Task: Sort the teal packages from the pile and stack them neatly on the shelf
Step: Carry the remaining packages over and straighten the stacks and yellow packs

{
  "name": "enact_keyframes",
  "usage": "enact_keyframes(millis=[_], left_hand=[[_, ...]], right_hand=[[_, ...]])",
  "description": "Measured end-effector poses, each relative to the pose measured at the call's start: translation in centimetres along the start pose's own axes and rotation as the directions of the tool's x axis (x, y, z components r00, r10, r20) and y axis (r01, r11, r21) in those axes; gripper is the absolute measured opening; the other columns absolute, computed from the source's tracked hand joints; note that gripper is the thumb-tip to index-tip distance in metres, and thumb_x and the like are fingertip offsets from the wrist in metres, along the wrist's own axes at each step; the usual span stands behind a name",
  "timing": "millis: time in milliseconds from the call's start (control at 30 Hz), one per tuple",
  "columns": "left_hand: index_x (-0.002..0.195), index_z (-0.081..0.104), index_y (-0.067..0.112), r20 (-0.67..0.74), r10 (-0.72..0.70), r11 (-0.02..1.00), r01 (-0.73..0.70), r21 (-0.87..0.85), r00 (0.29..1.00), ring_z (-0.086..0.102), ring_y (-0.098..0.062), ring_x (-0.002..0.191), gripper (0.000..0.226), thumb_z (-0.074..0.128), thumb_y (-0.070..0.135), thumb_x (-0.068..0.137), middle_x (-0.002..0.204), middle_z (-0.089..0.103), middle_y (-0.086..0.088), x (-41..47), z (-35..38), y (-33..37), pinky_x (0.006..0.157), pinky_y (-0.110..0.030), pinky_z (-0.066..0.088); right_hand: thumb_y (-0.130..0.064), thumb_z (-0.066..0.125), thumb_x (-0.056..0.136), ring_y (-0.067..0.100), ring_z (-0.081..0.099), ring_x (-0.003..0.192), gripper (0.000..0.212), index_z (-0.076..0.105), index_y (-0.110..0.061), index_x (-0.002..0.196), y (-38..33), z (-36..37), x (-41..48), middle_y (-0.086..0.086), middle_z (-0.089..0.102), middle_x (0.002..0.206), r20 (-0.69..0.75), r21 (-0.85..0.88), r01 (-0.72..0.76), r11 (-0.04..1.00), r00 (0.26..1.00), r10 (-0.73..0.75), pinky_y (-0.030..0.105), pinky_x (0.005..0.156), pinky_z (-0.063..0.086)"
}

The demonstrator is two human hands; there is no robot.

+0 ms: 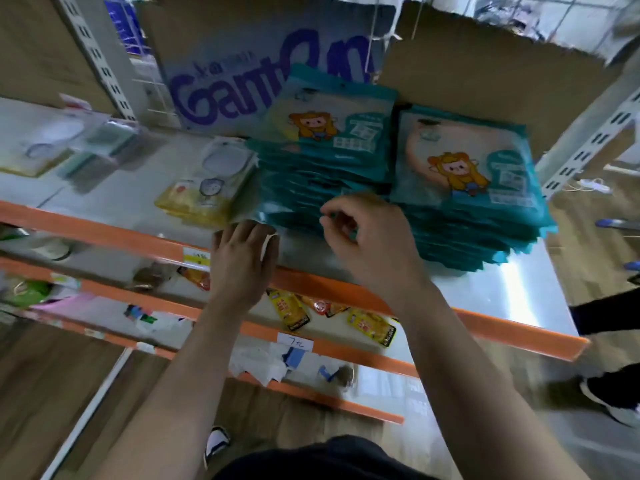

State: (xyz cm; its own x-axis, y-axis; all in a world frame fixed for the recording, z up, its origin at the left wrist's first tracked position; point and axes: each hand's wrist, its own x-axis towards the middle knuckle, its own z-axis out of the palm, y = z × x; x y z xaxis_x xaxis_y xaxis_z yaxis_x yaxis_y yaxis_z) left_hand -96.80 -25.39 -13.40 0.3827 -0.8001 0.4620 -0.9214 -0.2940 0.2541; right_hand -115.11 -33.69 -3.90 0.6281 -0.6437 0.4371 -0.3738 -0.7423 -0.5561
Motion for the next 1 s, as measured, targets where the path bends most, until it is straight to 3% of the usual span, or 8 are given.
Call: enact_keyframes(millis=[100,267,367,600,767,900,1000], left_hand=[[0.099,0.068,0.013,-0.018,-0.054,0.998,0.054,0.024,0.998,0.06,-0.035,0.091,0.032,0.043,0.032,0.095,0.101,0.067,-0.01,-0.8,-1.8,-3.9,0.077,-0.04,0.039],[0.103,0.07,0.013,-0.007,-0.188,0.982,0.188,0.015,0.982,0.06,-0.035,0.099,0.042,0.036,0.037,0.094,0.104,0.067,-0.009,-1.5,-5.1,-12.0,0.084,-0.044,0.042],[0.104,0.07,0.014,-0.007,-0.187,0.982,0.187,0.029,0.982,0.061,-0.035,0.098,0.034,0.043,0.033,0.094,0.105,0.067,-0.008,-1.3,-7.4,-17.4,0.085,-0.044,0.042],[0.109,0.065,0.018,-0.02,-0.191,0.978,0.192,0.085,0.981,0.061,-0.032,0.098,0.037,0.038,0.038,0.094,0.109,0.065,-0.004,-2.3,-13.0,-29.7,0.085,-0.043,0.041],[0.109,0.065,0.015,-0.04,-0.245,0.964,0.248,0.097,0.969,0.061,-0.03,0.096,0.036,0.038,0.036,0.097,0.113,0.064,-0.005,-2.7,-15.7,-37.2,0.08,-0.04,0.039],[0.107,0.067,0.013,-0.109,-0.299,0.945,0.31,0.101,0.948,0.062,-0.031,0.096,0.026,0.049,0.028,0.095,0.11,0.066,-0.006,-2.6,-16.4,-42.6,0.081,-0.04,0.041],[0.11,0.066,0.012,-0.116,-0.321,0.937,0.333,0.103,0.94,0.061,-0.031,0.098,0.025,0.05,0.026,0.096,0.111,0.066,-0.006,-1.4,-16.8,-47.2,0.085,-0.042,0.042]], right_hand=[[-0.016,0.063,0.091,0.018,0.062,0.082,0.014,0.07,-0.011,0.101,-1.9,4.5,0.6,0.005,0.066,0.092,0.089,0.041,0.001,0.999,0.996,-0.005,0.039,0.075,0.051],[-0.016,0.062,0.091,0.012,0.061,0.082,0.012,0.071,-0.013,0.098,-5.7,12.4,3.1,0.001,0.066,0.091,0.108,0.073,-0.032,0.997,0.994,0.024,0.032,0.07,0.052],[-0.017,0.061,0.091,0.008,0.056,0.075,0.009,0.069,-0.014,0.094,-8.5,16.7,5.1,-0.007,0.06,0.082,0.086,0.059,-0.056,0.997,0.995,0.051,0.026,0.065,0.046],[-0.017,0.061,0.091,0.016,0.062,0.084,0.012,0.072,-0.014,0.098,-16.1,26.7,9.3,0.004,0.067,0.095,0.066,0.042,-0.08,0.996,0.995,0.077,0.03,0.072,0.051],[-0.015,0.063,0.089,0.018,0.061,0.085,0.013,0.072,-0.012,0.099,-21.1,33.5,12.6,0.005,0.066,0.093,0.161,0.07,-0.004,0.998,0.987,-0.007,0.032,0.075,0.052],[-0.017,0.063,0.089,0.009,0.054,0.079,0.011,0.07,-0.014,0.098,-24.0,39.0,15.7,0.0,0.063,0.091,0.208,0.077,0.056,0.995,0.976,-0.071,0.009,0.067,0.038],[-0.013,0.064,0.089,0.011,0.058,0.082,0.013,0.071,-0.012,0.1,-26.1,43.0,18.9,0.002,0.065,0.095,0.217,0.14,0.08,0.987,0.97,-0.109,0.02,0.072,0.049]])
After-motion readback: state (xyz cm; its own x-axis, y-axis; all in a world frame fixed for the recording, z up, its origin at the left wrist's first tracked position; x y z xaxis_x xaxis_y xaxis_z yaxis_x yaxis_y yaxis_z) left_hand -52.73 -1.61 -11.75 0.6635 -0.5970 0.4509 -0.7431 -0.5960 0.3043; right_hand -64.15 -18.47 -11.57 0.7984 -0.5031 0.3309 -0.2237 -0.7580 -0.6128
